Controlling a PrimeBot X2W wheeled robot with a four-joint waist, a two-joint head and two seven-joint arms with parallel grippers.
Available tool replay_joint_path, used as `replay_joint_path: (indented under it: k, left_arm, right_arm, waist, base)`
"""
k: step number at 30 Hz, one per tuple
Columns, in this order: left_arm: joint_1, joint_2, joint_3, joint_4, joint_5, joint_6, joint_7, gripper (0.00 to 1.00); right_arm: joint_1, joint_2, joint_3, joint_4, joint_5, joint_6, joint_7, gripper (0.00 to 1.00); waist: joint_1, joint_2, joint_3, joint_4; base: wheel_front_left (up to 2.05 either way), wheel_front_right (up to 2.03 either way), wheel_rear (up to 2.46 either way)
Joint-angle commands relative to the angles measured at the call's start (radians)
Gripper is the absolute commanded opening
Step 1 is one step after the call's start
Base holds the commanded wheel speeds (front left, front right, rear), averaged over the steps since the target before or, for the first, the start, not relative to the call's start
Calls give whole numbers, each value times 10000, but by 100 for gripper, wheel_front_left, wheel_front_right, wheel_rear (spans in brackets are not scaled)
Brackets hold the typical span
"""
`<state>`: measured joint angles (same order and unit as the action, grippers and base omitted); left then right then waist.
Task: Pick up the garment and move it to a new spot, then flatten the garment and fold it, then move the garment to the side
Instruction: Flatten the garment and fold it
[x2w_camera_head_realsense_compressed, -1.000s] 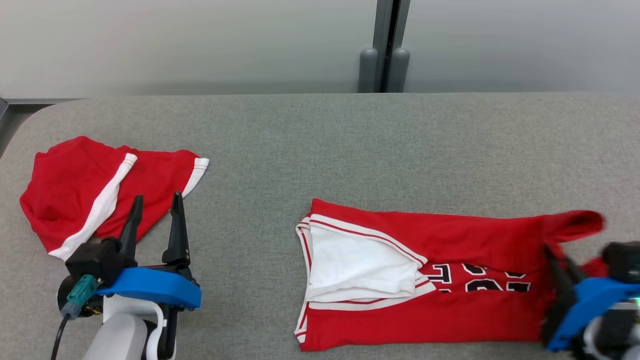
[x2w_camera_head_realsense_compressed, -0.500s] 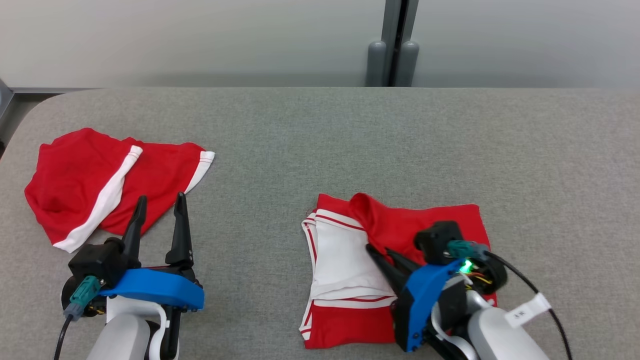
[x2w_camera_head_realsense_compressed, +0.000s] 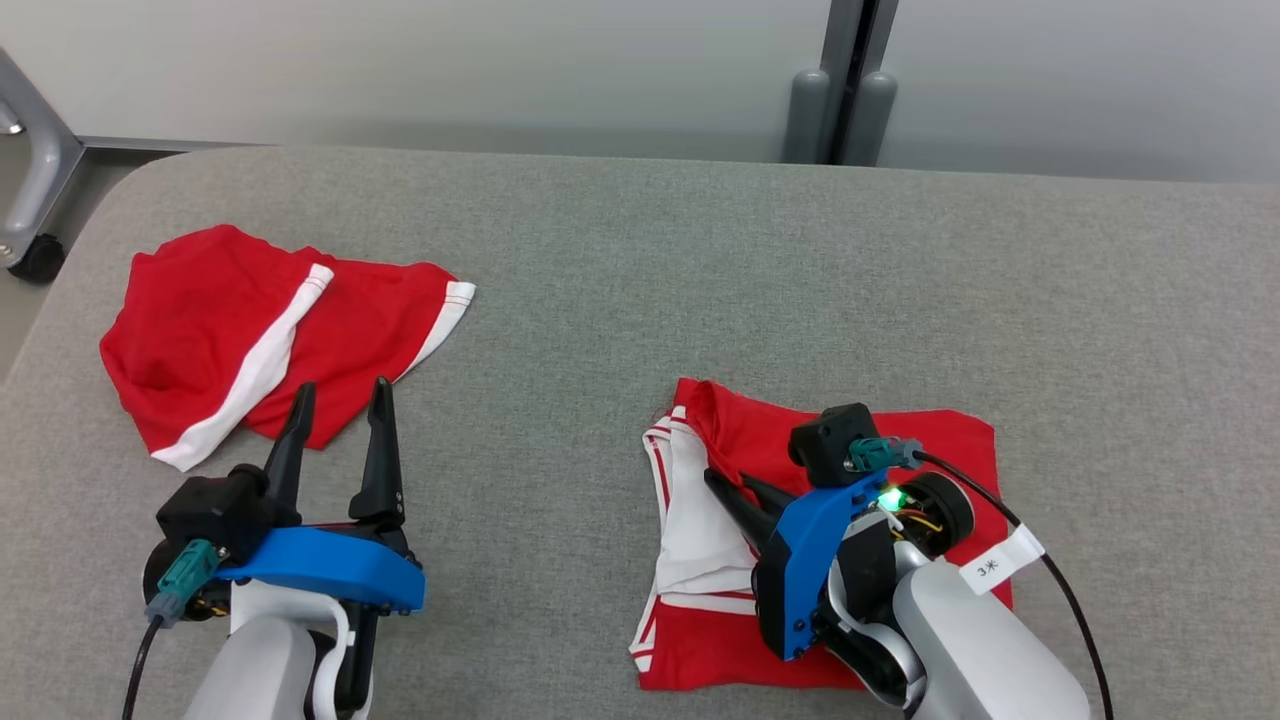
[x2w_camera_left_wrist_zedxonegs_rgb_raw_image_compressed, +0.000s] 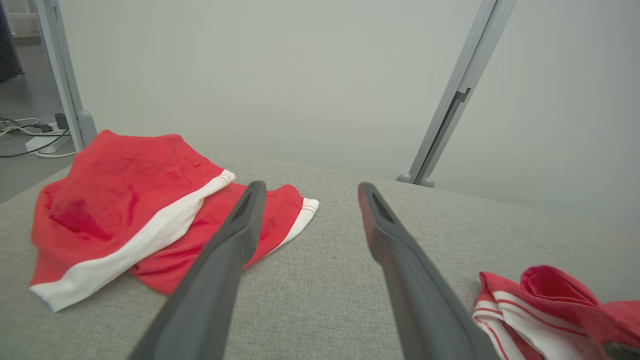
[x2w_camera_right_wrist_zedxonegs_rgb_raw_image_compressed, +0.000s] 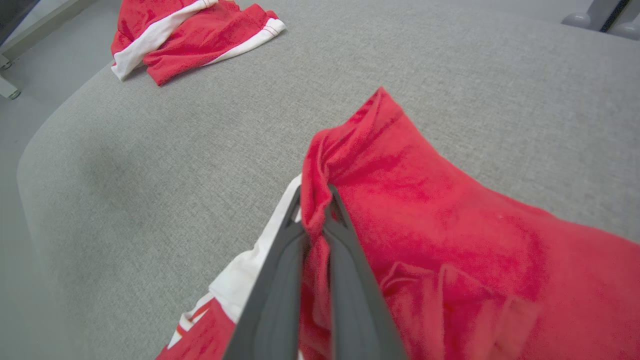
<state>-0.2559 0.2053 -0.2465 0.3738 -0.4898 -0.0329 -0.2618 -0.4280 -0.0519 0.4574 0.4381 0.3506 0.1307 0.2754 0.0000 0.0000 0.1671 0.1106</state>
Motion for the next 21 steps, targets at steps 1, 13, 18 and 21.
replay_joint_path:
  k: [1, 13, 18, 21]
  left_arm:
    - [-237, -26, -10, 9, 45, -7, -37, 100]
    - [1, 70, 348, -28, 133, 29, -37, 100]
    - [112, 134, 583, -233, 166, 73, -38, 100]
    - [188, 72, 597, -365, 251, 131, -38, 100]
  right_arm:
    - [-195, 19, 46, 64, 76, 2, -53, 0]
    - [45, -32, 517, -2583, 1516, 2, -670, 100]
    - [811, -484, -1326, -3829, 456, 4, -481, 100]
    - [1446, -846, -2512, -3962, -409, 2, -150, 100]
  waist:
    - [0, 0, 17, 33]
    - [0, 0, -40, -156]
    - [0, 0, -86, -399]
    - [0, 0, -85, -458]
  base:
    - [0, 0, 0]
    - [0, 0, 0]
    - [0, 0, 0]
    - [0, 0, 0]
